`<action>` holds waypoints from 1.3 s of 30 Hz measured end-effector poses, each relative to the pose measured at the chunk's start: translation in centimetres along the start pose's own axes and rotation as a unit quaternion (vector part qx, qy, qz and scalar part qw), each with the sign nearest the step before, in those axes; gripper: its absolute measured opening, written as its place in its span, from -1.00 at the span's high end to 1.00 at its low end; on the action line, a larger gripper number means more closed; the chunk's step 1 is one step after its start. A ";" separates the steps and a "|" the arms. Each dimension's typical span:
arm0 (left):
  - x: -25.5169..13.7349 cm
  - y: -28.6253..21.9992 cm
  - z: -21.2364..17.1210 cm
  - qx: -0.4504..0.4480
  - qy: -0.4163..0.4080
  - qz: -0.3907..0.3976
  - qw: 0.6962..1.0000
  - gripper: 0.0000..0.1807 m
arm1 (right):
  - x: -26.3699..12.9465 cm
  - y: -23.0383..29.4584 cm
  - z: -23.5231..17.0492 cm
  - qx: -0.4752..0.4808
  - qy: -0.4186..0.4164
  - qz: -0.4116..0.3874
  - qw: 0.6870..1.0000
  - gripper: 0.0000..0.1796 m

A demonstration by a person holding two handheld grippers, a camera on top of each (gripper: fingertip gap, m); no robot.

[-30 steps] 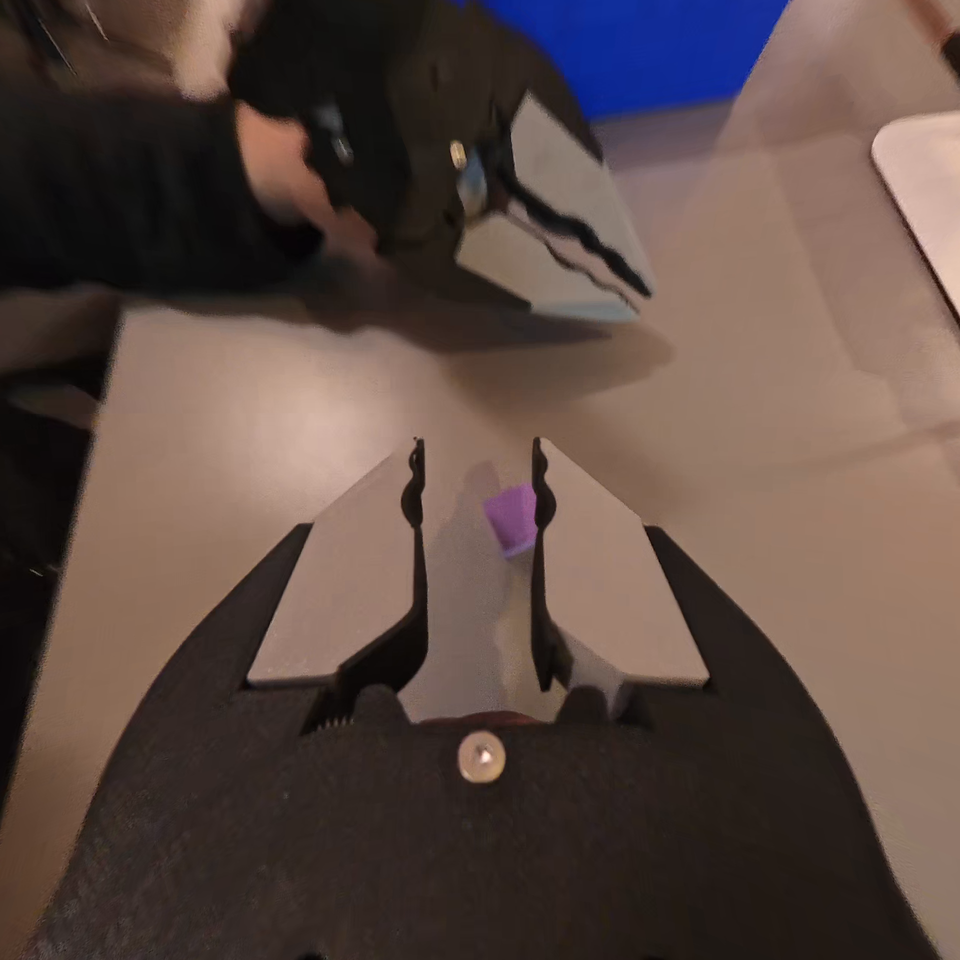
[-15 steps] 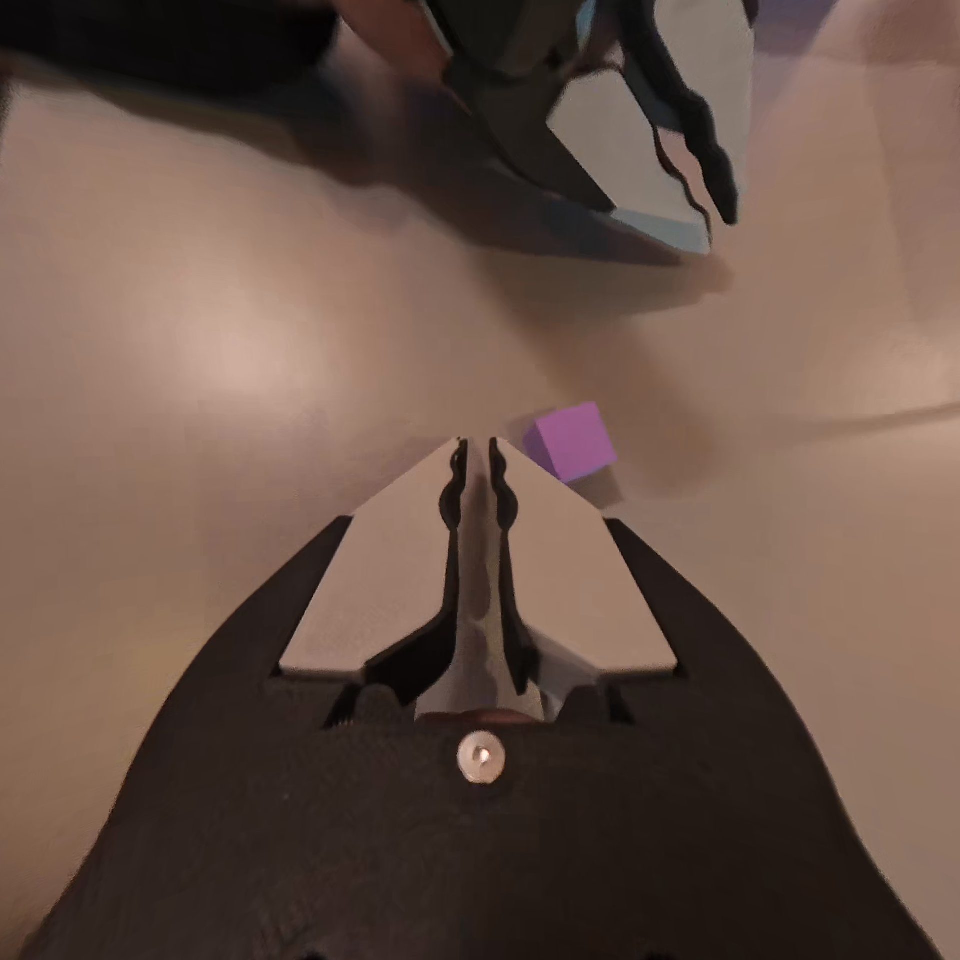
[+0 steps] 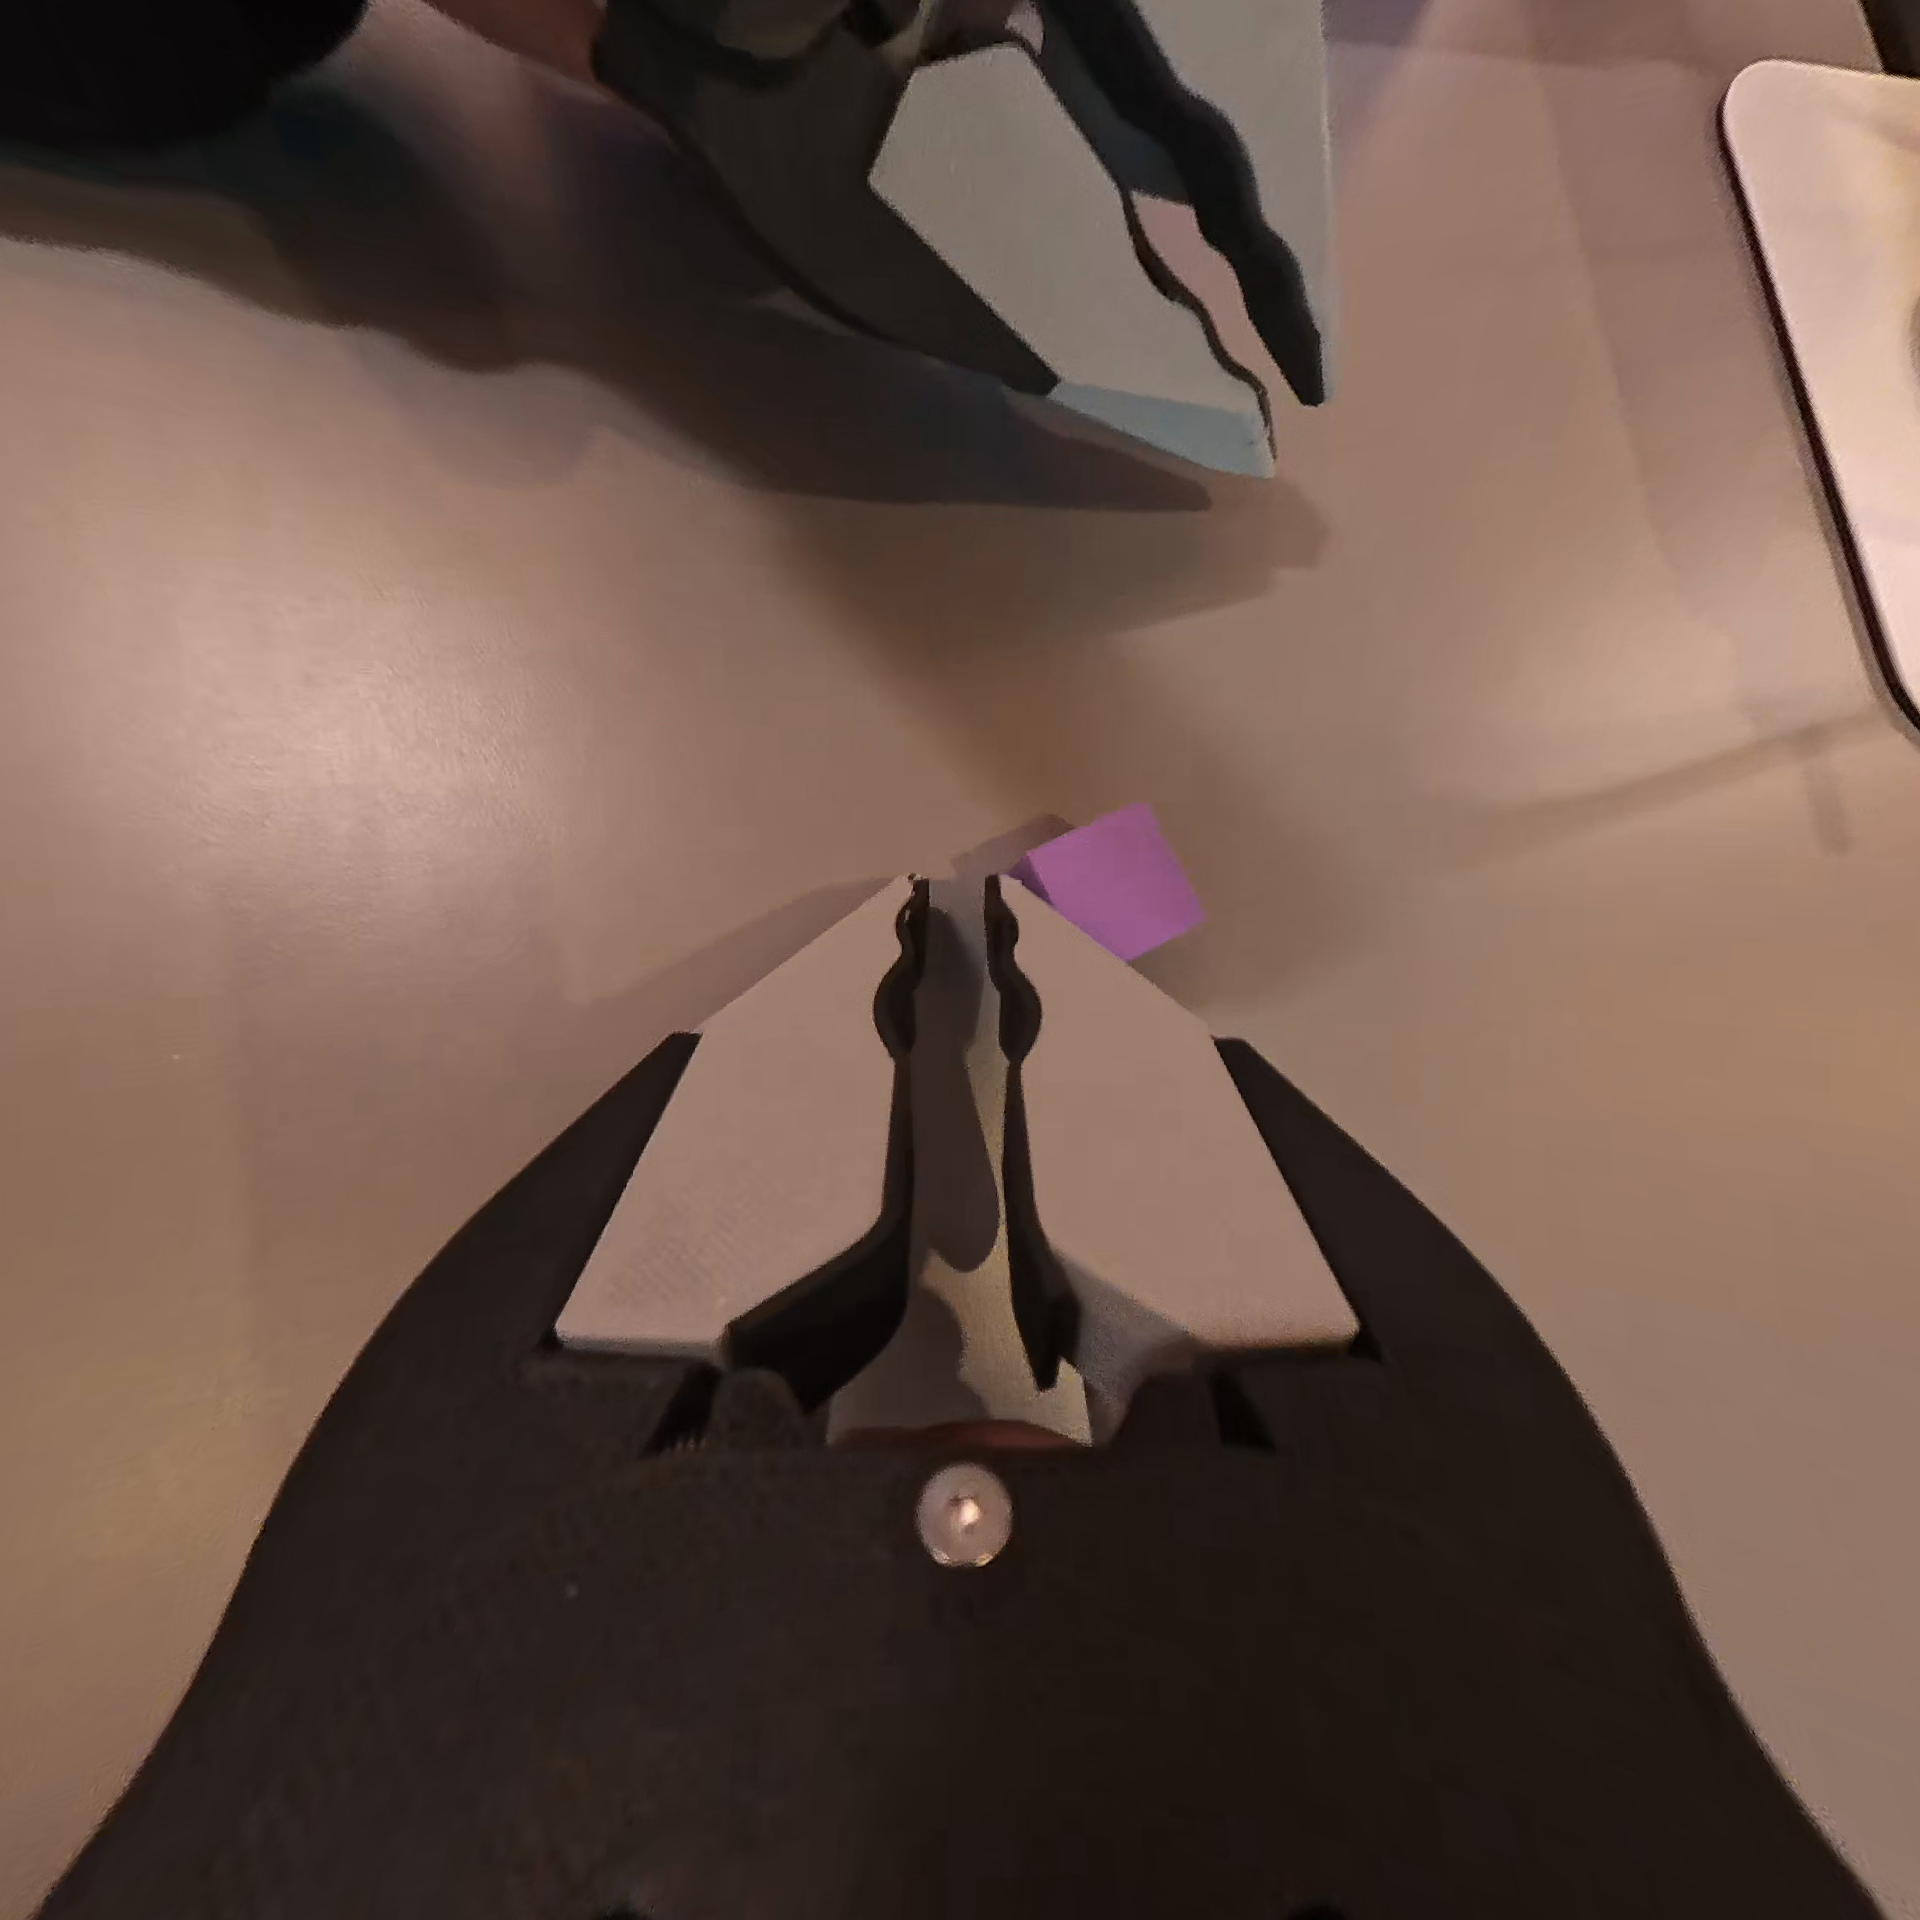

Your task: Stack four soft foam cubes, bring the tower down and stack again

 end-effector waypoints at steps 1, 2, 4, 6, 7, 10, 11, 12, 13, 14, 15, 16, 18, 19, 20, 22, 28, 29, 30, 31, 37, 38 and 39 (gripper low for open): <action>0.0 0.0 0.0 0.001 0.000 0.000 1.000 0.90 | 0.1 -0.1 0.2 0.001 -0.006 -0.003 1.000 0.91; 0.0 0.0 0.0 0.001 0.001 0.000 1.000 0.89 | 0.1 -0.3 0.3 -0.001 -0.007 -0.011 1.000 0.91; 0.0 0.0 0.0 0.000 0.001 0.001 1.000 0.89 | 0.2 -0.8 0.1 -0.010 -0.001 -0.031 0.999 0.91; 0.0 0.0 0.0 -0.001 0.001 0.001 1.000 0.89 | 0.2 -0.8 0.5 -0.006 -0.012 -0.033 0.999 0.90; 0.0 0.0 0.0 0.000 0.001 0.001 1.000 0.89 | 0.2 -0.7 0.8 -0.002 -0.024 -0.027 0.999 0.90; 0.1 0.0 -0.1 0.002 0.003 0.001 1.000 0.88 | 0.4 -0.5 1.4 0.005 -0.040 -0.027 0.999 0.89; 0.1 0.0 -0.1 0.002 0.003 0.001 1.000 0.88 | 0.5 -0.6 1.5 0.004 -0.039 -0.033 0.999 0.89; 0.1 0.0 -0.2 0.001 0.004 0.001 1.000 0.88 | 0.6 -0.7 1.5 0.002 -0.038 -0.037 0.999 0.89; 0.1 0.0 -0.2 0.001 0.004 0.001 1.000 0.88 | 0.6 -0.7 1.6 0.001 -0.040 -0.036 0.999 0.89; 0.1 0.0 -0.2 0.000 0.004 0.001 1.000 0.88 | 0.5 -0.6 1.8 0.002 -0.045 -0.035 0.998 0.89; 0.1 0.0 -0.2 -0.001 0.004 0.000 1.000 0.88 | 0.4 -0.6 2.0 0.004 -0.052 -0.036 0.998 0.89; 0.1 0.0 -0.2 -0.001 0.004 0.000 1.000 0.88 | 0.2 -0.7 2.1 0.007 -0.057 -0.038 0.998 0.89; 0.1 0.0 -0.2 -0.002 0.004 0.000 1.000 0.88 | -0.2 -0.5 2.0 0.001 -0.052 -0.026 0.998 0.91; 0.1 0.0 -0.2 -0.002 0.005 0.000 1.000 0.88 | -0.5 -0.6 1.8 -0.004 -0.048 -0.028 0.998 0.93; 0.1 0.0 -0.2 -0.002 0.005 0.000 1.000 0.88 | -0.7 -0.6 1.6 -0.008 -0.042 -0.028 0.999 0.94; 0.0 0.0 -0.2 -0.002 0.004 -0.001 1.000 0.88 | -0.9 -0.8 0.9 -0.014 -0.027 -0.032 0.999 0.94; 0.0 0.1 0.0 0.000 0.000 0.002 1.000 0.88 | 0.3 -1.4 0.4 -0.030 -0.013 -0.059 0.998 0.91; 0.0 0.1 0.0 0.000 0.000 0.002 1.000 0.88 | 0.5 -1.6 0.8 -0.030 -0.020 -0.066 0.997 0.91; 0.0 0.1 0.0 0.000 0.001 0.002 1.000 0.88 | 0.7 -1.8 1.1 -0.030 -0.022 -0.075 0.996 0.91; 0.0 0.0 -0.1 0.000 0.002 0.001 1.000 0.88 | 0.9 -2.0 1.4 -0.032 -0.023 -0.081 0.996 0.91; 0.1 -0.1 -0.2 -0.002 0.004 -0.003 1.000 0.87 | 0.2 -1.0 2.7 -0.045 -0.054 -0.062 0.996 0.90; 0.1 -0.2 -0.2 -0.003 0.006 -0.005 1.000 0.86 | -0.2 -1.1 2.9 -0.042 -0.061 -0.063 0.995 0.89; 0.1 -0.3 -0.3 -0.004 0.007 -0.007 1.000 0.86 | -0.5 -1.2 3.0 -0.038 -0.070 -0.063 0.995 0.89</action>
Point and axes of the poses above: each gripper's, where its closed fingertips meet, x out along the fingers, z out of its top, y = z × x across the jaws, the point moved 1 cm from there along -x, back along the fingers, and after that the axes turned 7 degrees about -y, right-handed, at the moved point
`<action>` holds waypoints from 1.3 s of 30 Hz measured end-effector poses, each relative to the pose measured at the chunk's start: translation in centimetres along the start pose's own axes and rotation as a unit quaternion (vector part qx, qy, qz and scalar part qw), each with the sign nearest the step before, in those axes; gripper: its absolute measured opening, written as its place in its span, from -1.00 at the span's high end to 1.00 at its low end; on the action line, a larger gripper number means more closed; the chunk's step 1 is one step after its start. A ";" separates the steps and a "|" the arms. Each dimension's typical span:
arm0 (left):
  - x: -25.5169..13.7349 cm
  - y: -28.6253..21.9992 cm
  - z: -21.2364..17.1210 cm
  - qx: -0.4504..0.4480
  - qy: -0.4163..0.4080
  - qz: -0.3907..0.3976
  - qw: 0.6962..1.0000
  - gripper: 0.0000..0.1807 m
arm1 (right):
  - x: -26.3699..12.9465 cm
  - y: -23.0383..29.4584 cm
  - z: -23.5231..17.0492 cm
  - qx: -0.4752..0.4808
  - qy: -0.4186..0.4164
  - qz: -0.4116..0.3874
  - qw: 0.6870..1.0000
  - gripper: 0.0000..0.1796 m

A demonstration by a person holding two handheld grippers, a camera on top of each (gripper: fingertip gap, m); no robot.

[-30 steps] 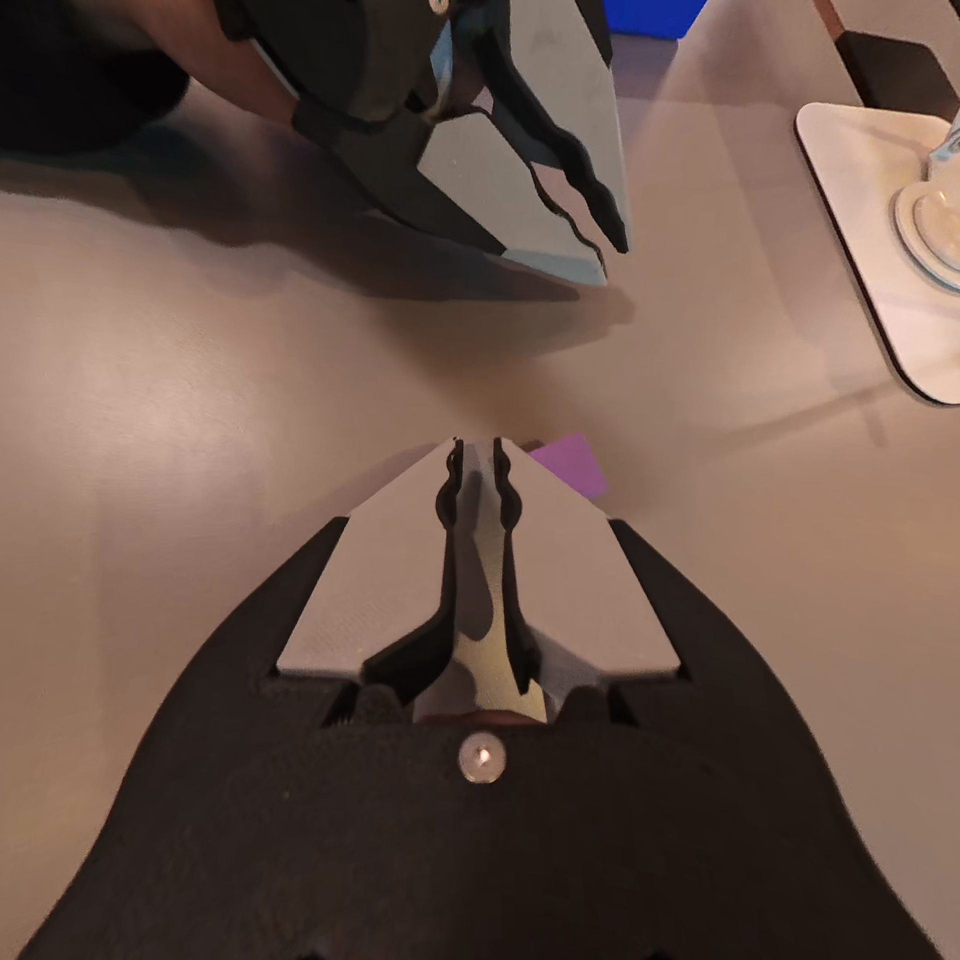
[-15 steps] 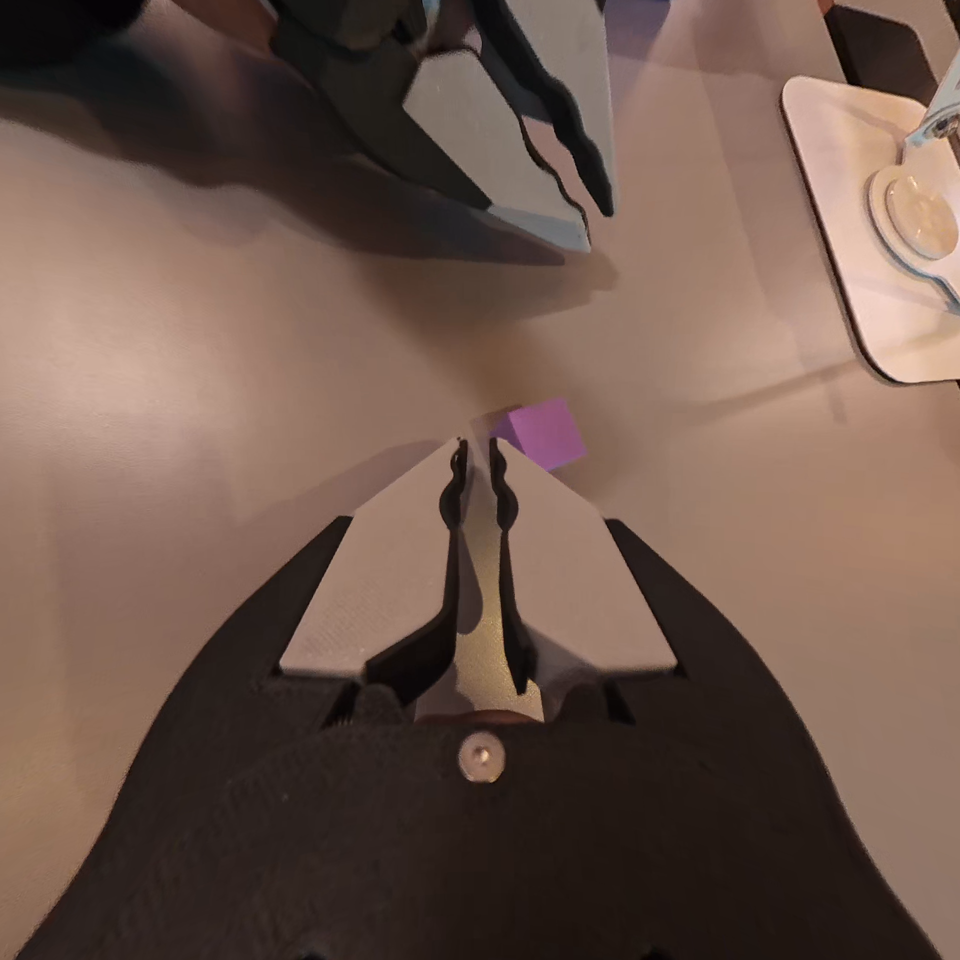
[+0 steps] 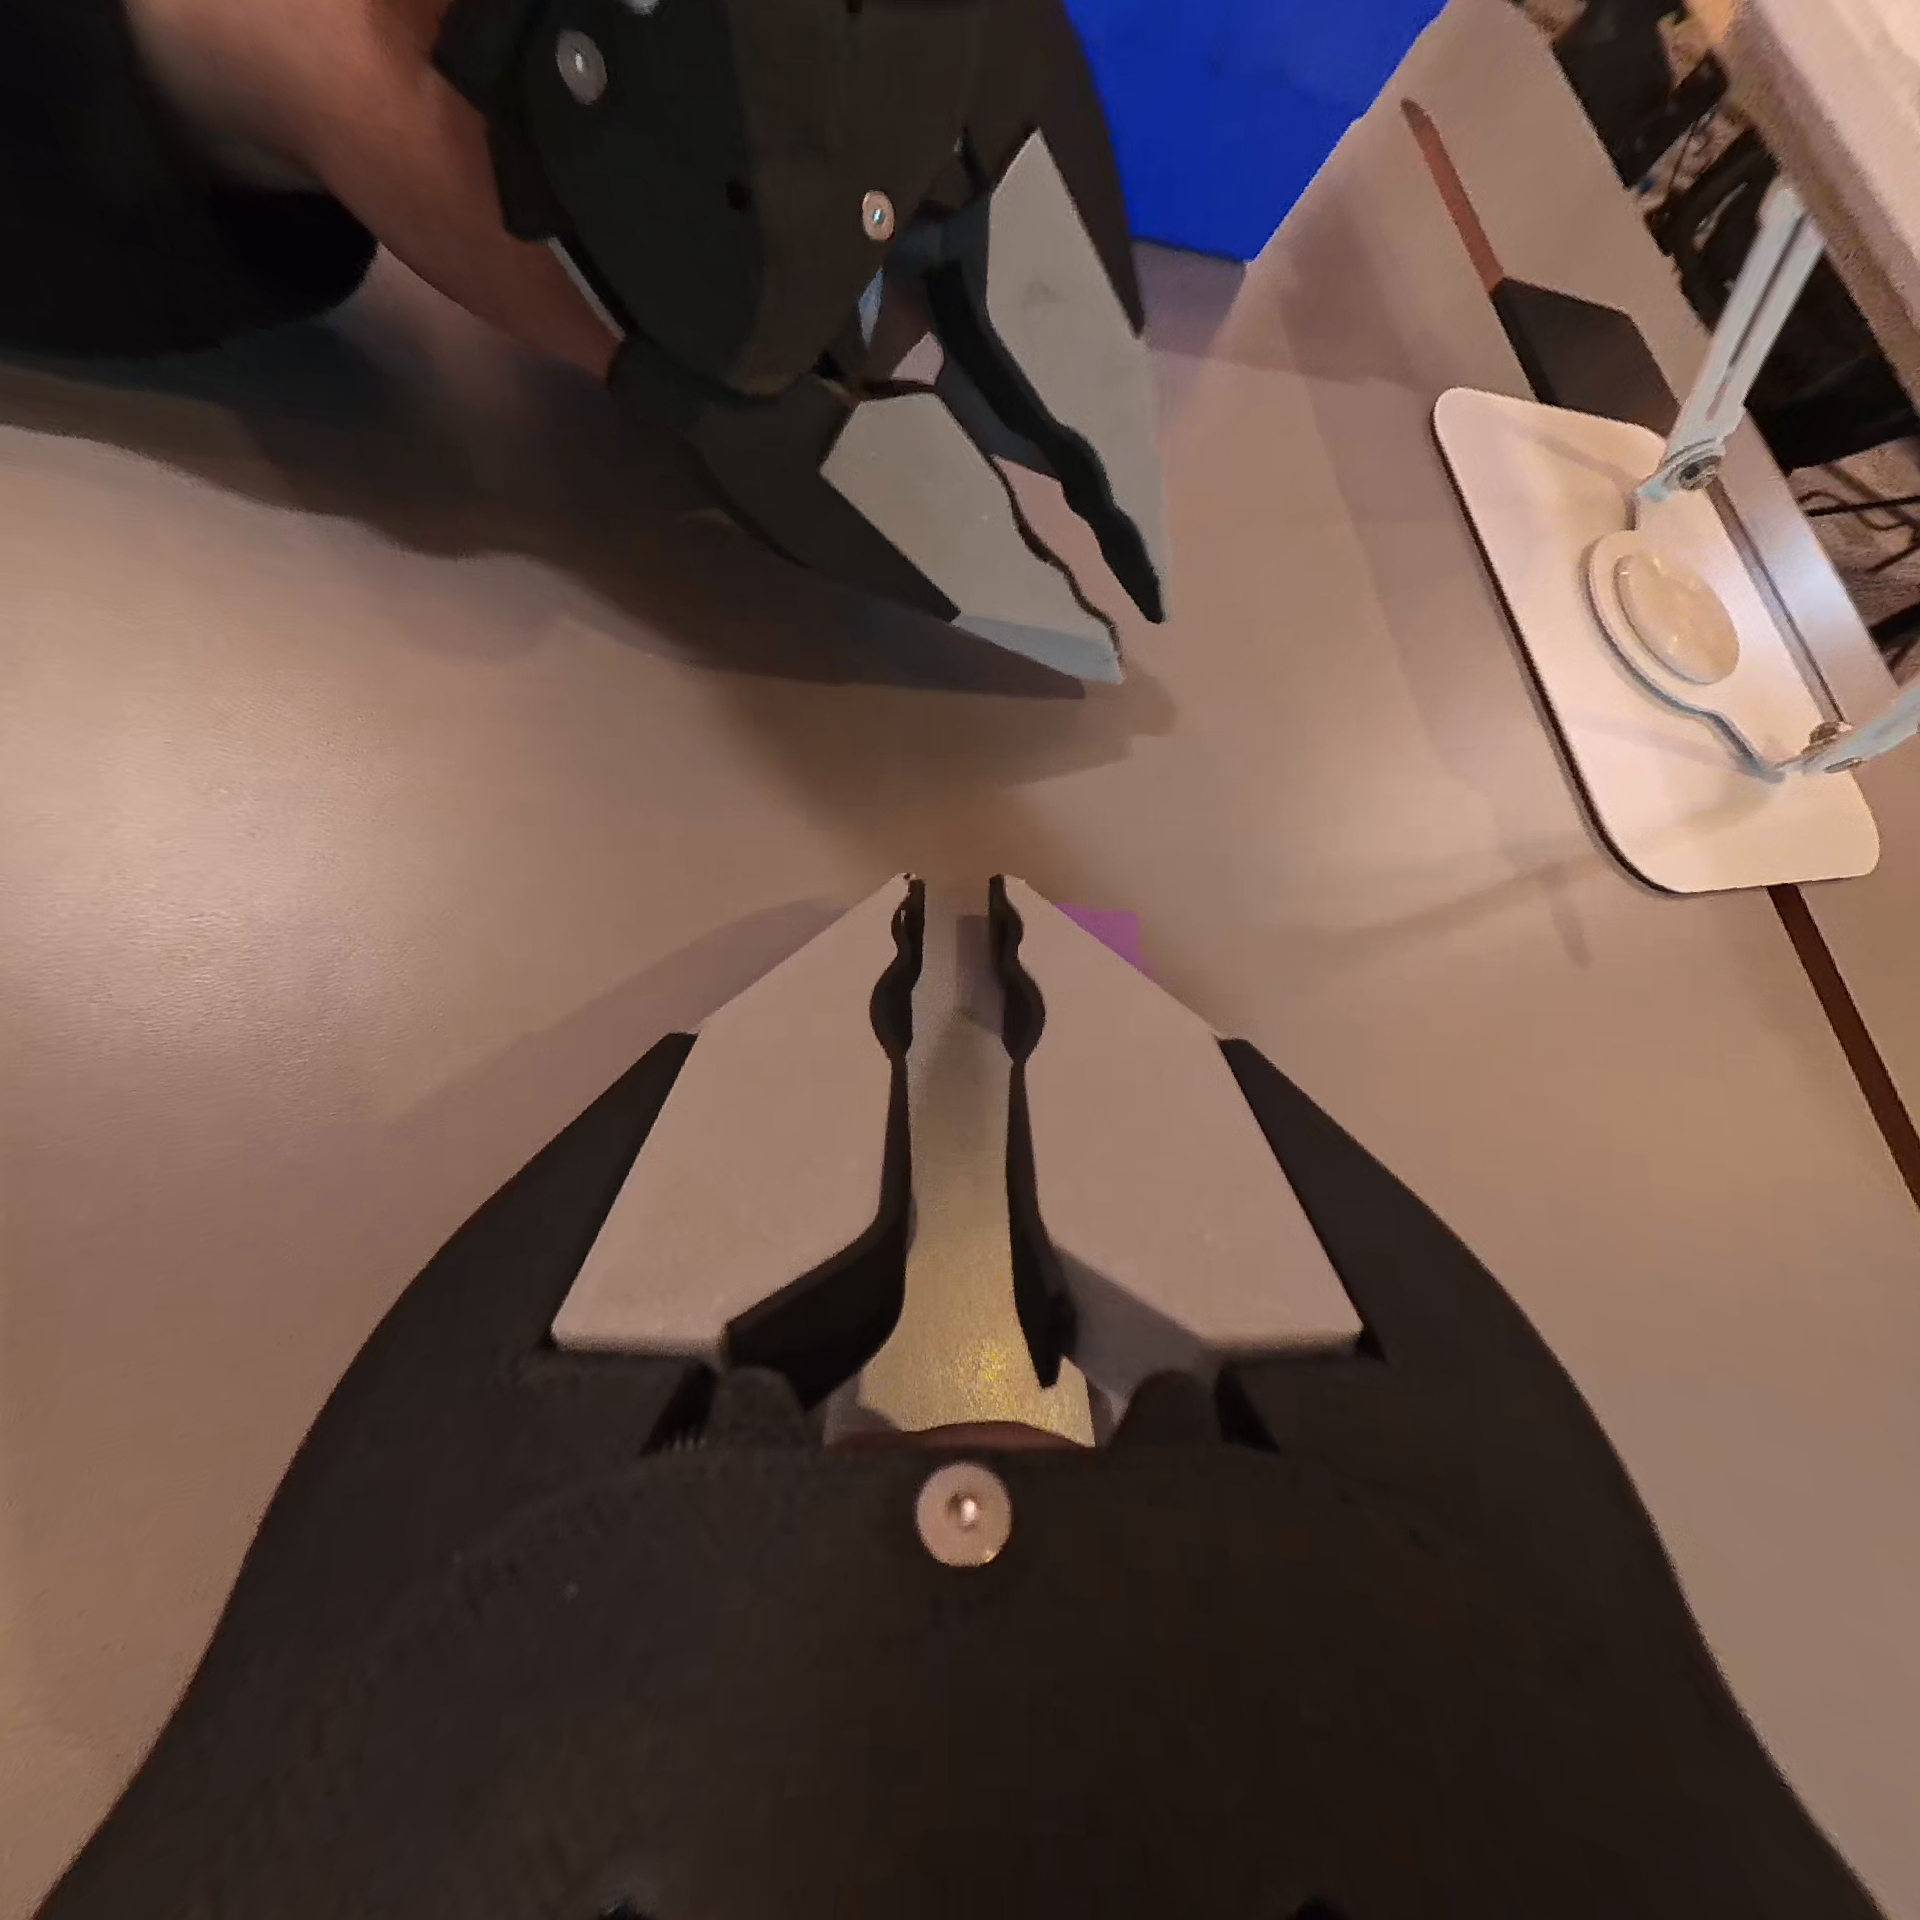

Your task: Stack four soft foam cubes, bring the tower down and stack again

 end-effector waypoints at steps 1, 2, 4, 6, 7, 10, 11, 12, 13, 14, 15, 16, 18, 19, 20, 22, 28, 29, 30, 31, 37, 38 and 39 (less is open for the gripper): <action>0.0 0.0 -0.1 0.000 0.001 -0.001 1.000 0.85 | -0.3 -0.2 0.1 0.007 -0.007 0.001 1.000 0.89; 0.0 0.0 -0.1 -0.001 0.002 -0.001 1.000 0.84 | -0.6 -0.3 0.1 0.016 -0.011 0.004 1.000 0.90; 0.0 0.0 -0.1 -0.002 0.002 0.000 1.000 0.83 | -0.8 -0.3 -0.7 0.035 0.003 0.021 0.999 0.90; 0.0 0.0 -0.1 -0.005 0.002 0.000 1.000 0.83 | -0.6 -0.2 -1.9 0.037 0.028 0.026 0.999 0.89; 0.0 0.0 -0.1 -0.005 0.002 0.001 1.000 0.83 | -0.4 -0.2 -2.3 0.029 0.035 0.022 0.999 0.89; 0.0 0.0 0.0 -0.003 0.001 0.003 1.000 0.83 | 0.1 0.2 -2.7 0.022 0.044 0.026 0.998 0.87; 0.0 0.0 0.0 -0.002 0.001 0.003 1.000 0.83 | 0.3 0.4 -2.6 0.021 0.043 0.029 0.998 0.87; 0.0 0.0 0.0 -0.002 0.001 0.003 1.000 0.83 | 0.3 0.4 -2.6 0.019 0.045 0.028 0.998 0.87; 0.0 -0.1 0.0 -0.003 0.001 0.003 1.000 0.83 | 0.4 0.3 -2.8 0.015 0.049 0.023 0.998 0.87; 0.0 -0.1 0.0 -0.003 0.001 0.002 1.000 0.83 | 0.4 0.0 -3.0 0.014 0.054 0.016 0.998 0.87; 0.0 -0.1 -0.1 -0.003 0.002 0.002 1.000 0.83 | 0.4 -0.1 -3.2 0.014 0.059 0.012 0.998 0.86; 0.0 -0.1 -0.1 -0.002 0.003 0.002 1.000 0.83 | 0.4 -0.3 -3.4 0.015 0.061 0.010 0.998 0.87; 0.0 -0.1 -0.1 -0.002 0.003 0.001 1.000 0.83 | 0.3 -0.4 -3.5 0.018 0.061 0.010 0.998 0.86; 0.0 -0.1 -0.1 -0.002 0.003 0.001 1.000 0.83 | 0.2 -0.3 -3.3 0.022 0.053 0.015 0.998 0.86; -0.1 -0.1 -0.1 -0.002 0.002 0.001 1.000 0.83 | 0.1 -0.3 -3.0 0.026 0.047 0.017 0.998 0.86; -0.1 -0.1 0.0 -0.001 0.002 -0.001 1.000 0.83 | -0.1 -0.5 -2.8 0.027 0.040 0.015 0.999 0.86; 0.0 -0.8 -0.1 -0.006 0.006 -0.021 1.000 0.74 | -1.0 -1.1 -0.7 0.024 -0.020 0.000 1.000 0.86; -0.1 -1.0 0.1 -0.013 0.001 -0.029 0.999 0.70 | -1.1 -1.1 -0.5 0.026 -0.027 0.000 0.999 0.85; -0.2 -1.2 0.4 -0.025 -0.005 -0.037 0.999 0.65 | -1.3 -1.1 -0.4 0.026 -0.029 0.001 0.999 0.84; -0.4 -1.1 0.8 -0.039 -0.013 -0.041 0.998 0.63 | -1.4 -1.1 -0.5 0.025 -0.029 0.001 0.999 0.82; -5.9 1.6 5.9 -0.130 -0.119 -0.072 0.982 0.48 | -2.2 -1.9 -1.2 0.037 -0.032 -0.012 0.999 0.81; -7.6 2.6 7.2 -0.138 -0.149 -0.083 0.976 0.49 | -2.4 -2.1 -1.2 0.040 -0.034 -0.012 0.999 0.81; -9.5 3.7 8.4 -0.145 -0.178 -0.097 0.968 0.49 | -2.5 -2.2 -1.3 0.043 -0.036 -0.013 0.998 0.81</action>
Point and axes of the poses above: each gripper's, where its closed fingertips meet, x out along the fingers, z out of its top, y = z × x across the jaws, the point moved 1 cm from there along -x, back along the fingers, and after that the axes turned 7 degrees about -y, right-handed, at the moved point
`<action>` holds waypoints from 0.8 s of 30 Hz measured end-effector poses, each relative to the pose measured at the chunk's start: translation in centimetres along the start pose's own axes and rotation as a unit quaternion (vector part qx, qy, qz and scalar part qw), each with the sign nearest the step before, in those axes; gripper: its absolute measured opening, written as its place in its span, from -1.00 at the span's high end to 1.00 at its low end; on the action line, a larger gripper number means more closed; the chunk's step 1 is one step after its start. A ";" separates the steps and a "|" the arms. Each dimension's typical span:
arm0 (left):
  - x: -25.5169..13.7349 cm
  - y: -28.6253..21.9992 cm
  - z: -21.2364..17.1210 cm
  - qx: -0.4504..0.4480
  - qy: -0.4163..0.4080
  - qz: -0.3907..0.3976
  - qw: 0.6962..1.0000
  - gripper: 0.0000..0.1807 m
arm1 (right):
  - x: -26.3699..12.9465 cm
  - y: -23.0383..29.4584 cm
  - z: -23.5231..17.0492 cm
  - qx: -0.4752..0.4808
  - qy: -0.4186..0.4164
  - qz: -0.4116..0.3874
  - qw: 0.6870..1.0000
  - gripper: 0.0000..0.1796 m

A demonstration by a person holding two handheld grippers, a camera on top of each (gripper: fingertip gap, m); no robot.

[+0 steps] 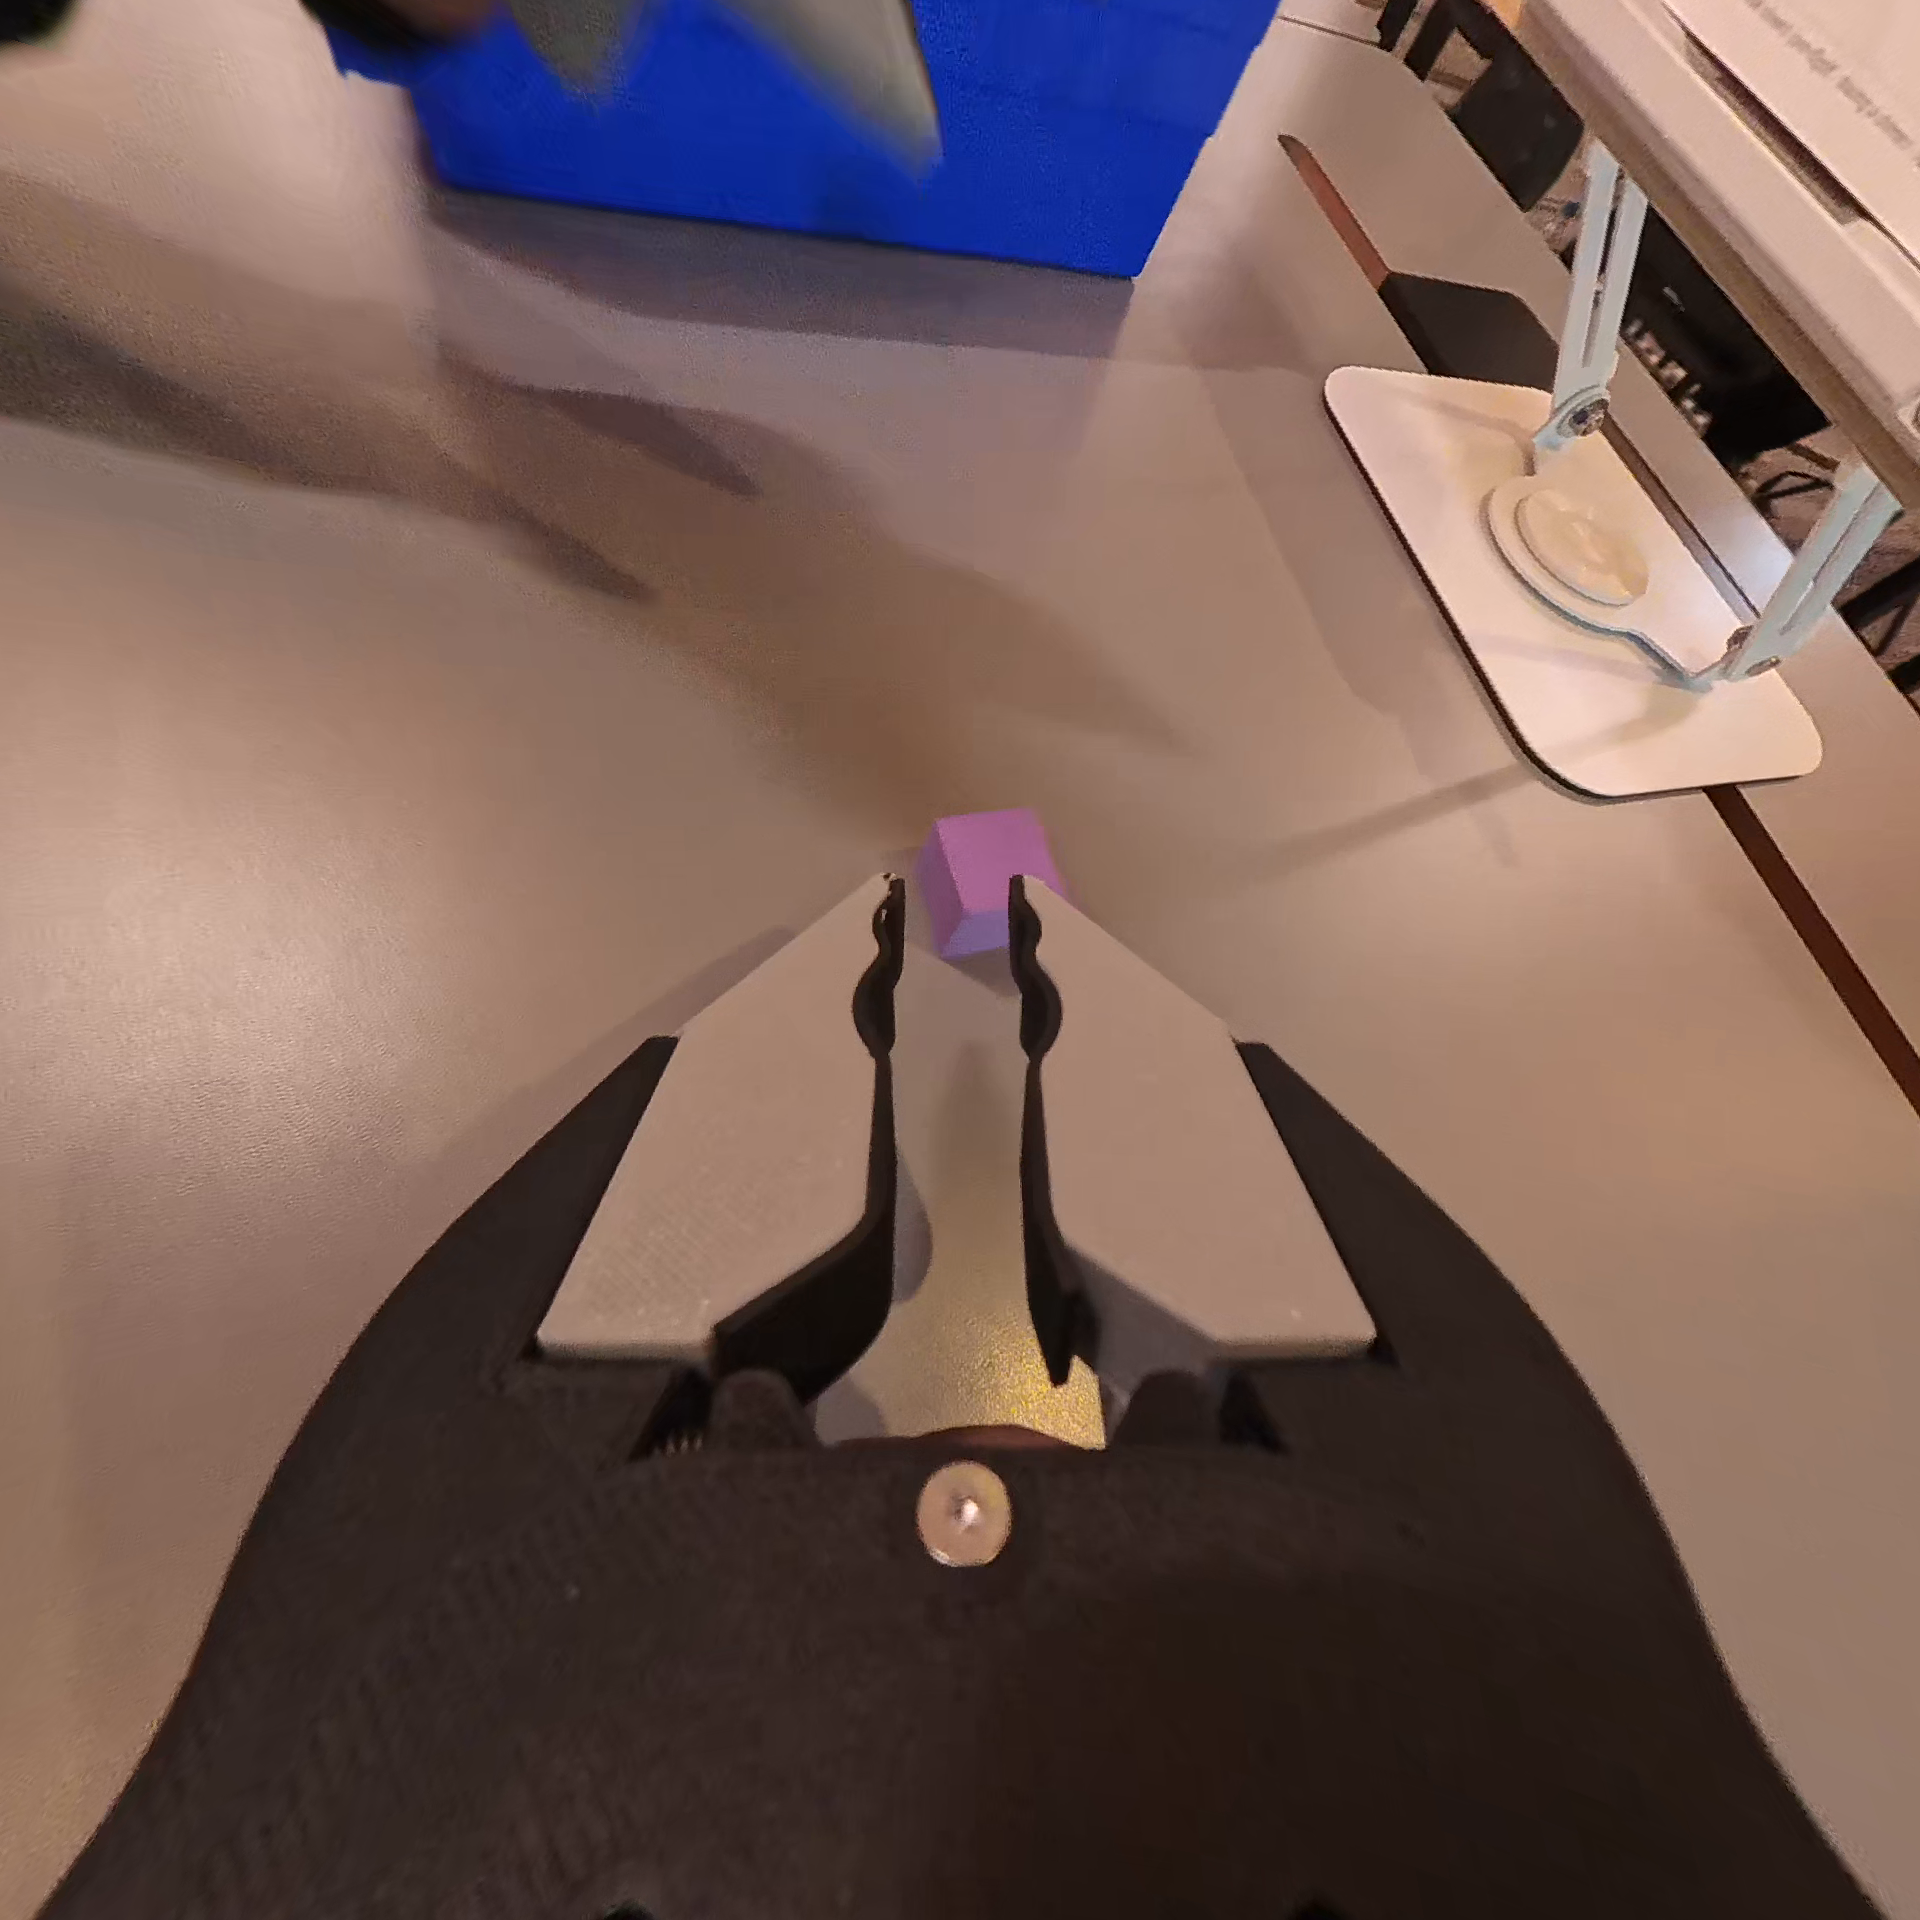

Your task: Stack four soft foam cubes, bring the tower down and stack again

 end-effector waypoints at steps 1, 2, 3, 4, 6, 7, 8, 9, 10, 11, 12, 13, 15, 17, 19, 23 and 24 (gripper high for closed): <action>-1.5 0.5 1.8 -0.014 -0.025 -0.017 0.999 0.49 | -0.1 -0.1 0.0 0.002 0.000 -0.001 1.000 0.81; -2.9 1.2 3.3 -0.031 -0.040 -0.034 0.998 0.49 | -0.1 -0.2 -0.1 0.004 0.002 -0.001 1.000 0.81; -4.3 2.2 4.1 -0.046 -0.041 -0.048 0.997 0.49 | -0.1 -0.3 -0.3 0.005 0.005 -0.001 1.000 0.81; -5.4 3.6 4.2 -0.058 -0.029 -0.053 0.997 0.49 | -0.1 -0.3 -0.5 0.006 0.007 -0.001 1.000 0.81; -7.0 8.0 2.8 -0.069 0.017 -0.007 0.997 0.44 | 0.0 -0.4 -0.8 0.008 0.013 0.000 1.000 0.81; -7.8 10.4 1.4 -0.078 0.047 0.027 0.996 0.42 | 0.1 -0.5 -1.0 0.010 0.015 0.000 1.000 0.80; -8.6 12.3 -0.3 -0.090 0.081 0.049 0.991 0.40 | 0.1 -0.5 -1.1 0.012 0.017 0.000 1.000 0.80; -9.2 13.7 -2.3 -0.105 0.117 0.058 0.986 0.35 | 0.1 -0.5 -1.2 0.013 0.019 0.000 1.000 0.80; -9.8 14.6 -4.4 -0.119 0.152 0.058 0.979 0.29 | 0.1 -0.5 -1.3 0.014 0.019 0.000 1.000 0.80; -10.4 15.2 -6.4 -0.131 0.186 0.055 0.972 0.29 | 0.1 -0.5 -1.3 0.015 0.019 0.000 1.000 0.80; -11.0 15.6 -8.4 -0.137 0.221 0.047 0.964 0.29 | 0.1 -0.5 -1.3 0.017 0.018 0.001 1.000 0.80; -11.6 15.6 -10.2 -0.132 0.254 0.026 0.958 0.31 | 0.2 -0.5 -1.4 0.018 0.017 0.002 1.000 0.80; -12.9 15.4 -12.6 -0.076 0.302 -0.023 0.950 0.42 | 0.2 -0.3 -1.4 0.025 0.013 0.009 1.000 0.80; -13.9 15.5 -13.7 0.001 0.320 -0.052 0.946 0.25 | 0.3 -0.1 -1.4 0.033 0.008 0.020 0.999 0.79; -14.2 15.5 -13.6 0.049 0.315 -0.083 0.944 0.30 | 0.4 0.0 -1.5 0.036 0.010 0.024 0.999 0.78; -14.2 16.7 -15.1 0.101 0.379 -0.096 0.915 0.36 | 0.7 0.4 -1.8 0.035 0.017 0.033 0.999 0.78; -14.2 16.9 -15.9 0.113 0.401 -0.102 0.903 0.36 | 0.8 0.6 -1.9 0.034 0.019 0.035 0.999 0.78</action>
Point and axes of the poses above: each gripper's, where its closed fingertips meet, x out along the fingers, z out of its top, y = z × x across the jaws, the point moved 1 cm from there along -x, back along the fingers, and after that the axes turned 7 degrees about -y, right-handed, at the moved point
